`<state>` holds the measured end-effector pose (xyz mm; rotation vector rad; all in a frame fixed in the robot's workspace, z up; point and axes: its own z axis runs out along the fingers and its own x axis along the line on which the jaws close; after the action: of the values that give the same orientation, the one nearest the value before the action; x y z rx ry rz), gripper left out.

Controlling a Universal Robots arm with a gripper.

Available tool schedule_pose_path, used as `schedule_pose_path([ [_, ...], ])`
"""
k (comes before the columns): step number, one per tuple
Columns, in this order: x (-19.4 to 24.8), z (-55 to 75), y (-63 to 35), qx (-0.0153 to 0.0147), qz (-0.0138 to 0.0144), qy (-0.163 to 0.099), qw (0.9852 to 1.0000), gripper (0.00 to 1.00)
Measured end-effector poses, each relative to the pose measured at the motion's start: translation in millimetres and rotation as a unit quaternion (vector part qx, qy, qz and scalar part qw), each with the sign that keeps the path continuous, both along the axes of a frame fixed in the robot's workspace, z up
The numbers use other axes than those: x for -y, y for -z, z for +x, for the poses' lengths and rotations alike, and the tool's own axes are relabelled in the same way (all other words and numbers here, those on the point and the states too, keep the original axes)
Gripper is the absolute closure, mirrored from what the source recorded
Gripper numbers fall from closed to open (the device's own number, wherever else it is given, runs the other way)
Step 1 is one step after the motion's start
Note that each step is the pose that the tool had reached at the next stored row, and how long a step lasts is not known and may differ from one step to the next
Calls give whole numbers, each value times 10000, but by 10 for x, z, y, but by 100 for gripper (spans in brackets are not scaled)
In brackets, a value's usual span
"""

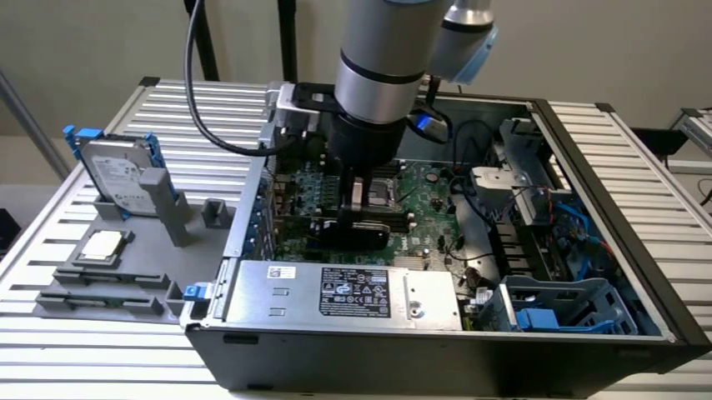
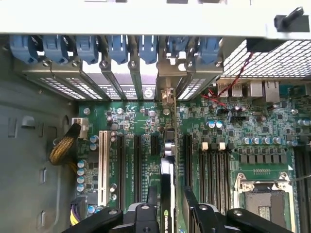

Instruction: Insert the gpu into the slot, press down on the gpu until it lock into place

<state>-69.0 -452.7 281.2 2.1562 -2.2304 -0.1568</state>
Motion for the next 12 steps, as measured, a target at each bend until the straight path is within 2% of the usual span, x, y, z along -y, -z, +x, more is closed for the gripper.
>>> schedule_pose_path([
  [2,0,-2,-76,0,1,-2,10000,66],
  [4,-2,-8,-93,1,1,-2,10000,68],
  [5,-4,-15,-92,2,2,-2,10000,81],
  [6,-6,-26,-93,2,1,-2,10000,81],
  [8,-12,-60,-91,4,1,-2,10000,89],
  [12,-25,-157,-68,4,0,-9,10000,89],
])
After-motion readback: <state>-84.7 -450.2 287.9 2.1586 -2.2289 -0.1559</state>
